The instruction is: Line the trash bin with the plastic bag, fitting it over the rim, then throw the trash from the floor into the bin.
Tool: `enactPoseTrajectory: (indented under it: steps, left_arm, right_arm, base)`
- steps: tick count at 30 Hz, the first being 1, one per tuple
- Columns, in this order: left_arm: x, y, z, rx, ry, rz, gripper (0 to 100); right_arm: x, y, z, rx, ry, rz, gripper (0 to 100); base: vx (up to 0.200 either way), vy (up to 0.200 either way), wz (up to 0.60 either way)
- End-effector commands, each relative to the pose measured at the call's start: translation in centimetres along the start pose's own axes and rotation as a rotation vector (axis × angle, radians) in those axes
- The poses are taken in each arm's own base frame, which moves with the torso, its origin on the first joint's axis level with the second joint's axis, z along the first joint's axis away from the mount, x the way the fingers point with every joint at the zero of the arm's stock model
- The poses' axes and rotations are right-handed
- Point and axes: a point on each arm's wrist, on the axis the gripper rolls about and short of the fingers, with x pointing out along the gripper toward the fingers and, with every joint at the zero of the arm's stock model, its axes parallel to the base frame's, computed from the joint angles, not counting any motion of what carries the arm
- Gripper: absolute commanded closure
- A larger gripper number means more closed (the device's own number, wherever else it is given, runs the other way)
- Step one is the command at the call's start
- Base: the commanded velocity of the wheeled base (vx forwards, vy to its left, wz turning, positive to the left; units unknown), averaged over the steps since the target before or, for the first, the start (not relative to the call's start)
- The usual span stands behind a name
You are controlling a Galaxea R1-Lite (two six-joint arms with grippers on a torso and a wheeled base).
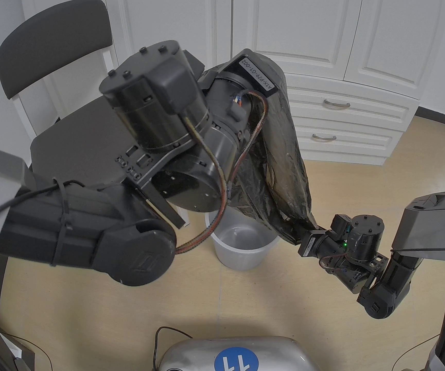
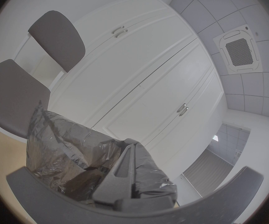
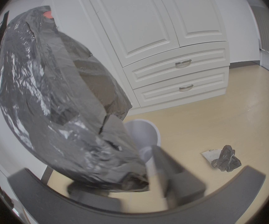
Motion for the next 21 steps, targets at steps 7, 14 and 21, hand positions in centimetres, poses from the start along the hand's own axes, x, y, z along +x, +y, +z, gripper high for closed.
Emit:
enactPoseTrajectory:
  steps: [7,14,21]
  left_arm:
    - [-0.2,1.1,-0.8,0.042,0.043,0.014,100]
    - [-1.6,4.7,-3.7,0.231,0.237,0.016,100]
    - [-2.4,8.0,-4.4,0.334,0.358,-0.002,100]
  right_arm:
    - [-0.4,-0.9,3.7,0.006,-0.125,-0.02,100]
    - [-2.5,-2.7,9.2,-0.046,-0.295,-0.07,100]
    - [-4.6,-1.4,12.1,-0.039,-0.394,-0.029,100]
  base:
    - [0.0,0.0,0.0]
    - [0.0,0.0,0.0]
    - [0.0,0.0,0.0]
